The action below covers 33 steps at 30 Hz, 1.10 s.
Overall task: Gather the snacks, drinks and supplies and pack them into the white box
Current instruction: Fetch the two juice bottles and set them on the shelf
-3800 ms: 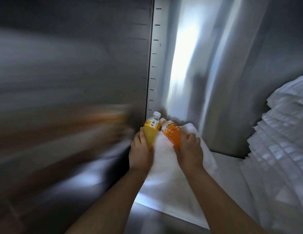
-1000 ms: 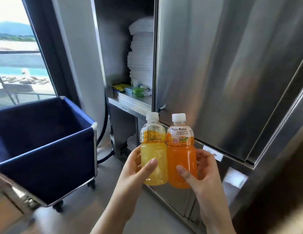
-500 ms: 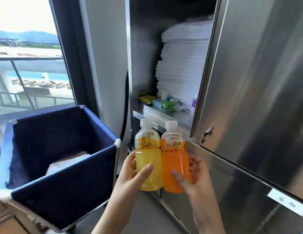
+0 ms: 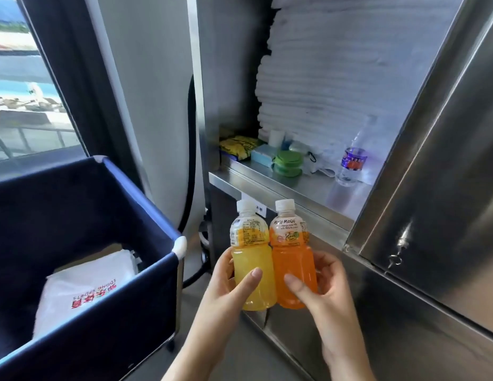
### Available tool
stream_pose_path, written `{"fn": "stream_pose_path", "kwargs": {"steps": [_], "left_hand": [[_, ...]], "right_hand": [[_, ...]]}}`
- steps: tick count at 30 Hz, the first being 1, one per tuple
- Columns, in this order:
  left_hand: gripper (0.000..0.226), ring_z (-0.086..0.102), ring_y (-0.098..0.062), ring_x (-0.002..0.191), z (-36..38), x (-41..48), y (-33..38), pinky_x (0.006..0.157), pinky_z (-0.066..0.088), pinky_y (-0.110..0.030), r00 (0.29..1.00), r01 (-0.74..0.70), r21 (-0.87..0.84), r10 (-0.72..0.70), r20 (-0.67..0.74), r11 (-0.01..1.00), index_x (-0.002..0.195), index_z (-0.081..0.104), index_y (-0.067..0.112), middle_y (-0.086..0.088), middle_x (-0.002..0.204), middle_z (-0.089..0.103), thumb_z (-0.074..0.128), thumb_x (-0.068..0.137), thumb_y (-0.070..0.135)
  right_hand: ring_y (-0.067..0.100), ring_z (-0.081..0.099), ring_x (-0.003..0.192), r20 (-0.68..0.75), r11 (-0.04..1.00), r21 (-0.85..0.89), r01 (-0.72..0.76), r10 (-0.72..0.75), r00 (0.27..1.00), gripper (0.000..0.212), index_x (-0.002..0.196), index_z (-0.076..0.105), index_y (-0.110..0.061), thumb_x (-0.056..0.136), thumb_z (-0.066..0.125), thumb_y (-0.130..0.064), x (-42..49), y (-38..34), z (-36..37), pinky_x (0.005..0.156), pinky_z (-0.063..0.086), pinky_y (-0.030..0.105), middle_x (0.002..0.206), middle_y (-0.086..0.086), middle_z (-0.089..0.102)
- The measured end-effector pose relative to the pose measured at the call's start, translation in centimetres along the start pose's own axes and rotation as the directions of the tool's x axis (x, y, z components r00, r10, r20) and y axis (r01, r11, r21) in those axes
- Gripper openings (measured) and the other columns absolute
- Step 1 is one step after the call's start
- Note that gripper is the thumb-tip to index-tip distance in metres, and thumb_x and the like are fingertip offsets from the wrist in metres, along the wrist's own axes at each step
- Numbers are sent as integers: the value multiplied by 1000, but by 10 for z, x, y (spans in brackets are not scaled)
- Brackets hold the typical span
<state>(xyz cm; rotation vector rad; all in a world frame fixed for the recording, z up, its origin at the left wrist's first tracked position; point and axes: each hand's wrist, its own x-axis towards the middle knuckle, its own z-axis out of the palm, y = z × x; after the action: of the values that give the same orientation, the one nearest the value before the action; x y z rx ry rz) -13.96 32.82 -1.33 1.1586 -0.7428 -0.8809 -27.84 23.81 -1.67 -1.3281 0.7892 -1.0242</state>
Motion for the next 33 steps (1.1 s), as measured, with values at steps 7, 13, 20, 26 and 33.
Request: {"fn": "stream_pose_path", "kwargs": {"steps": [7,13,20,26,33], "left_hand": [[59,63,-17,107,22,147,-3,79,54,-29,998,28,70,-32,52,997,130,46,27,2,116,66,69,77,37],[55,64,-10,102,51,231,-12,73,54,-23,993,39,68,-47,113,997,125,49,32,7,111,68,69,74,40],[46,66,-6,95,72,320,-23,68,52,-17,942,61,69,-80,326,996,117,49,38,12,104,69,68,75,37],[40,64,-1,97,86,366,-34,73,51,-15,852,-13,113,-48,521,993,112,46,41,19,104,67,68,79,33],[46,59,3,100,89,387,-62,78,52,-18,812,-98,191,-32,583,977,117,39,41,8,117,57,67,85,22]], "right_hand": [[6,67,89,-110,999,39,32,-28,994,57,104,56,-37,54,83,-35,131,10,-5,63,54,19,98,-13,69],[2,66,92,-236,1000,8,26,-23,972,58,105,54,-42,55,81,-34,203,7,-18,68,58,30,103,-13,65],[-6,62,93,-435,995,-88,47,-81,897,61,108,48,-49,55,79,-49,253,15,-26,65,54,17,102,-25,62],[-6,61,96,-600,987,-146,63,-139,787,60,107,48,-51,56,78,-49,277,25,-26,66,54,19,108,-20,61],[-3,58,105,-664,956,-292,-4,-199,721,63,130,37,-33,78,72,-40,281,55,-23,85,53,26,122,-14,55]]}}
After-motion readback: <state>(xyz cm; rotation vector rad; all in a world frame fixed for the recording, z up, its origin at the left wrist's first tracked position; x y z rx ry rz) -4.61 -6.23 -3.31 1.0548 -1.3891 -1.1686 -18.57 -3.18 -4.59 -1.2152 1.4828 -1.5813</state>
